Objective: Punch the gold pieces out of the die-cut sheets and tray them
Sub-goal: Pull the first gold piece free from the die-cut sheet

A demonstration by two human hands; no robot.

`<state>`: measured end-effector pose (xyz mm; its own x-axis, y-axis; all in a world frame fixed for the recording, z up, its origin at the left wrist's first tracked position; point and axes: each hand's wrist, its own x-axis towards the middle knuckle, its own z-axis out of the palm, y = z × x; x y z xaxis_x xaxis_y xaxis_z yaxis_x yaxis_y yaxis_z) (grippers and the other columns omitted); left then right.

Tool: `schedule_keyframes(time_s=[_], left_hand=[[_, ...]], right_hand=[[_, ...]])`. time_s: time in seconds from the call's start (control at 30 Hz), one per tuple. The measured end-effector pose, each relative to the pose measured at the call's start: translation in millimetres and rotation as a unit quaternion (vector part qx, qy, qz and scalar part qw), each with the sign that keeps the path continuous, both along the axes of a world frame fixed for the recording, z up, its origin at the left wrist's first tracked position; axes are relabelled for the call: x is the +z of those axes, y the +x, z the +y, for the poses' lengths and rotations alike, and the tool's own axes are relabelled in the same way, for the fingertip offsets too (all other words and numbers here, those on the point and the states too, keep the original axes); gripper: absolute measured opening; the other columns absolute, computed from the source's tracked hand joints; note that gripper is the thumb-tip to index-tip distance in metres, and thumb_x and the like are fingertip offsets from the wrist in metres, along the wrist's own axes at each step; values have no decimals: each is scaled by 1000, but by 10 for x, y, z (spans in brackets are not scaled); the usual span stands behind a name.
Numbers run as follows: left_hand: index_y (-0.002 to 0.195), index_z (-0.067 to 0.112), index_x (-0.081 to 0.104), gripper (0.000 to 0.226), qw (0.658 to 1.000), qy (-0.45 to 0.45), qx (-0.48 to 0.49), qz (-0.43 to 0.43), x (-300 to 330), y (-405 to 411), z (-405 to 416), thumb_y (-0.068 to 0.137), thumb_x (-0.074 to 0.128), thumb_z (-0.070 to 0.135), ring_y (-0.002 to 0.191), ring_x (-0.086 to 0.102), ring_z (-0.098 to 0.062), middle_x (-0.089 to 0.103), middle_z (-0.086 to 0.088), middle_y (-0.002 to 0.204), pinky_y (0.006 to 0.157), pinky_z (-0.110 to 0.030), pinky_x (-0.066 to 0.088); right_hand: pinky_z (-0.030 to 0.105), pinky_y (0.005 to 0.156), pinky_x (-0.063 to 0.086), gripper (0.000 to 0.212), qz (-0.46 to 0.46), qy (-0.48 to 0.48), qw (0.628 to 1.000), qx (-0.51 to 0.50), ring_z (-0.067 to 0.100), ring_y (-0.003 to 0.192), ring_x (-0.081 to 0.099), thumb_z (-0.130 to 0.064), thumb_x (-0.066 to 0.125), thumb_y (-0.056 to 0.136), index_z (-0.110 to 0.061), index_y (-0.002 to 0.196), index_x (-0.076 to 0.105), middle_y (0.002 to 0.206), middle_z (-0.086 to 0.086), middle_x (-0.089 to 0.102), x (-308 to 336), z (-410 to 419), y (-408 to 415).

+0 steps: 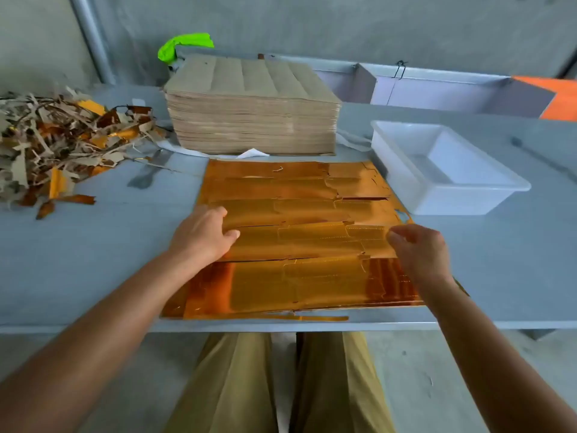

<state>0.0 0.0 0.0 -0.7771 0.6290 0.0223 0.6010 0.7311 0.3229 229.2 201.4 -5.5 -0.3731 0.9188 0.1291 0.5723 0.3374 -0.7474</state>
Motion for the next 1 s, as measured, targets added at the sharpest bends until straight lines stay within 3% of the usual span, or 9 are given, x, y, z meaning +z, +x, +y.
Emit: schedule_keyframes(time_s=[0.13,0.2,0.33,0.43,0.53,0.67,0.73,0.87,1.0], left_hand=[[146,17,32,65,998,-65,-18,-17,-56,46,-6,92,55,45,131,41,-29,36,-9,147,102,-42,40],[145,19,31,66,995,-95,-31,-2,-63,109,21,91,53,49,132,39,-30,33,-10,148,103,-43,39],[148,24,23,75,988,-98,-107,51,-23,321,60,88,49,59,144,15,-28,12,-8,158,114,-47,22],[150,30,16,86,976,-65,-210,-11,-21,572,105,81,50,66,146,6,-20,1,1,160,115,-44,17],[151,31,13,97,960,-106,-258,-29,-40,713,153,72,48,76,145,7,-18,0,2,160,115,-45,18],[151,28,11,107,947,-162,-277,-12,-91,729,154,67,51,81,145,9,-20,4,1,160,115,-43,17],[151,27,14,106,945,-164,-282,3,-112,734,135,68,52,80,145,10,-19,7,0,160,115,-41,18],[151,28,16,103,946,-159,-281,-6,-107,738,115,68,50,79,145,8,-18,7,1,160,116,-41,16],[151,28,16,99,944,-154,-290,-12,-97,725,100,71,44,79,146,6,-17,5,2,160,116,-40,16]], right_hand=[[44,95,45,35,-101,-20,992,-67,35,119,50,-27,60,88,-17,122,63,125,14,61,-32,212,178],[49,99,43,42,-151,-40,986,-57,38,121,47,-28,60,88,-17,129,58,131,15,56,-57,248,202],[53,98,43,47,-182,-42,982,-32,39,118,50,-30,60,89,-17,134,53,134,16,53,-59,254,156],[45,97,44,44,-169,-3,986,10,35,121,48,-28,60,91,-16,132,55,134,14,55,-49,165,71],[32,87,42,39,-133,-9,988,72,27,118,53,-27,60,92,-14,128,59,132,10,57,-43,33,9],[32,84,44,38,-125,1,990,63,26,116,55,-29,60,92,-15,127,60,131,8,58,-32,-3,83],[31,80,45,36,-131,6,990,49,25,106,59,-27,60,92,-13,125,61,127,9,61,-38,12,159],[14,53,38,22,-125,22,990,65,10,66,50,-24,58,93,-13,109,68,99,7,67,-106,13,234],[19,64,44,31,-113,43,991,53,17,80,55,-25,59,93,-12,120,65,113,8,66,-136,11,245]])
